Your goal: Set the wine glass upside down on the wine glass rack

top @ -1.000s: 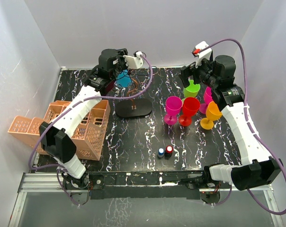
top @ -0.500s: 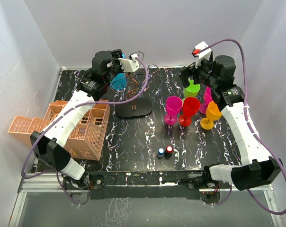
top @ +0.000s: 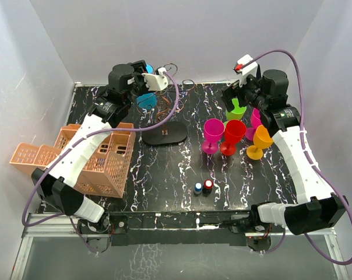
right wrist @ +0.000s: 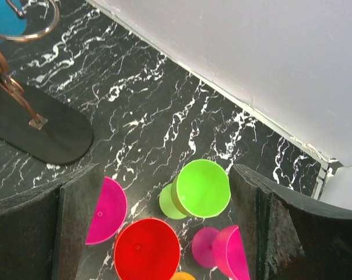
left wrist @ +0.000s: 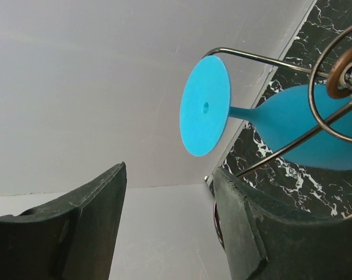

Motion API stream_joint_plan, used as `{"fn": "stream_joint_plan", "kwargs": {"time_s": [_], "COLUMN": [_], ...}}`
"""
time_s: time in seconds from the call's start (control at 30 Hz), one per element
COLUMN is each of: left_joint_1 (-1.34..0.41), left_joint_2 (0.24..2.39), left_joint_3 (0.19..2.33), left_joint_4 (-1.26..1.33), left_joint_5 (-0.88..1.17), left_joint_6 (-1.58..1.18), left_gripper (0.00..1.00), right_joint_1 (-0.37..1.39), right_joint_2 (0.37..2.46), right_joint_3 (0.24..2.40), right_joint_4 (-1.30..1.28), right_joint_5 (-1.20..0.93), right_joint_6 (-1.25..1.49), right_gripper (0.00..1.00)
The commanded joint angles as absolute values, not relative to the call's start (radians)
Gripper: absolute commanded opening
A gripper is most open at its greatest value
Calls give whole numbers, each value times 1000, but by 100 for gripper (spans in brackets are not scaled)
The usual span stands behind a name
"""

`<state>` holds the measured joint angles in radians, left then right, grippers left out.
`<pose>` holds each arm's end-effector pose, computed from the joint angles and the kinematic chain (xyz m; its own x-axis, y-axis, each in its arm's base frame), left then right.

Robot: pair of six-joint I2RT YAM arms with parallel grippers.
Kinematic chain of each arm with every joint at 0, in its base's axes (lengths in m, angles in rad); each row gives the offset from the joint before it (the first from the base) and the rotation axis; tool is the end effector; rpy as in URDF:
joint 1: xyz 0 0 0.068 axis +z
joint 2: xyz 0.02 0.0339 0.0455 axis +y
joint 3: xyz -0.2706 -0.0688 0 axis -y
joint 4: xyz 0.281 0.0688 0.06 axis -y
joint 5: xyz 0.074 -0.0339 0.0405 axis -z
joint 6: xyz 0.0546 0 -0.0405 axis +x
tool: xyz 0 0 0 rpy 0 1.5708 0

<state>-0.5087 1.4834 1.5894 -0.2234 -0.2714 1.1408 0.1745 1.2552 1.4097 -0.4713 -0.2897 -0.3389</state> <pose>0.3523 -0.1797 0.4576 0.1725 0.9065 -0.3855 0.1917 0.3530 0.9158 0.3168 0.0717 0.4339 -0.1452 -0.3491 -0.9258 -0.5110 0.8277 -0.2320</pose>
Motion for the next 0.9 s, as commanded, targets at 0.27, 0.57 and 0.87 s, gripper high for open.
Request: {"fn": "stream_joint_plan", "kwargs": {"time_s": [0.27, 0.57, 0.87], "left_joint_1": [-509, -500, -496], "left_joint_2": [1373, 1310, 1297], "left_joint_3": [1718, 1739, 1724], "left_joint_4": [-339, -372, -444], "left_joint_5": [-305, -353, -332], "left_joint_6": [890, 802, 797], "left_gripper": [65, 76, 93], "right_joint_1": [175, 212, 255], "right_joint_2": [1280, 1369, 1476], "right_joint_3": [1456, 1479, 1500], "right_joint_4": [-690, -781, -804], "right_joint_5": [-335, -286, -245], "right_joint_6": [-456, -471, -479], "right_gripper": [91, 83, 71]}}
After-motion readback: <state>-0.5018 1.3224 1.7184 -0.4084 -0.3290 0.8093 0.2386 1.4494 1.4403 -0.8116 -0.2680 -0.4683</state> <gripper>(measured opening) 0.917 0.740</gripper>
